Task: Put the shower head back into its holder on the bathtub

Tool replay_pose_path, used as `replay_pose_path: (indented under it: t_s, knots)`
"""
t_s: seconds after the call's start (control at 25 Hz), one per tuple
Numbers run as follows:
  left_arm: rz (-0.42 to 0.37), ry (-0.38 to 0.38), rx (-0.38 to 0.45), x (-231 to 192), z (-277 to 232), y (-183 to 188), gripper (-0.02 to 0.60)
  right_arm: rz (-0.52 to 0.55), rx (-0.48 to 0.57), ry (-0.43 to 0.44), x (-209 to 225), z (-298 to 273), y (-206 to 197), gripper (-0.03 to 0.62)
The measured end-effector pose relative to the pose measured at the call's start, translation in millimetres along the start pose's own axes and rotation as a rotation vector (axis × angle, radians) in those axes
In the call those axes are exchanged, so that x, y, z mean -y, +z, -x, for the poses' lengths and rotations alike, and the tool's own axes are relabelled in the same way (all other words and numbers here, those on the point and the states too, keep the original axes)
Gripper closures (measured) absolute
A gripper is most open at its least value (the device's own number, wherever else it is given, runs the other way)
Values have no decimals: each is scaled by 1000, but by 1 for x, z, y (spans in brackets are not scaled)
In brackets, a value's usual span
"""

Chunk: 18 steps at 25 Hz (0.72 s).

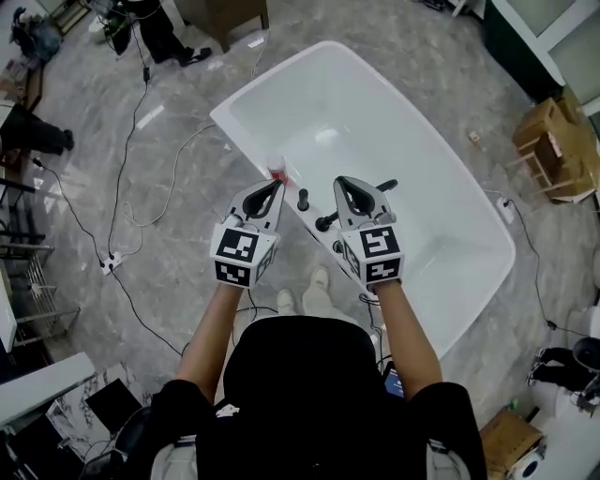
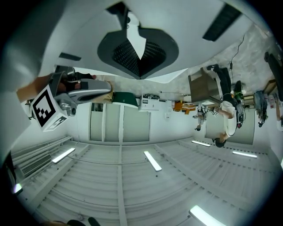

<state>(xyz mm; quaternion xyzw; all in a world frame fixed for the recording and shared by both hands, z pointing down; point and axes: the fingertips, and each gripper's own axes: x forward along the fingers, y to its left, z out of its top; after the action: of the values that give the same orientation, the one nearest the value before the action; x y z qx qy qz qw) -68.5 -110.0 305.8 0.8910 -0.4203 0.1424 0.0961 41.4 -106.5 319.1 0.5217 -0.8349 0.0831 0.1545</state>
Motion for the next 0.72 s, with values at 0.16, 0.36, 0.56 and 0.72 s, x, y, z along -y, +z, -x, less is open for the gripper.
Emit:
replay_pose_path:
  t_s: [0.16, 0.36, 0.56, 0.72]
  knots:
    - [-11, 11, 62, 5, 22, 38, 568, 16, 66, 1, -4, 16, 38, 571]
    - [-27, 31, 141, 8, 41, 76, 568, 45, 142, -11, -3, 34, 74, 571]
    - [-45, 37, 206, 12, 57, 101, 568, 60, 200, -29, -3, 48, 97, 571]
    - [-56, 43, 244, 16, 67, 117, 568, 73, 239, -40, -3, 61, 113, 571]
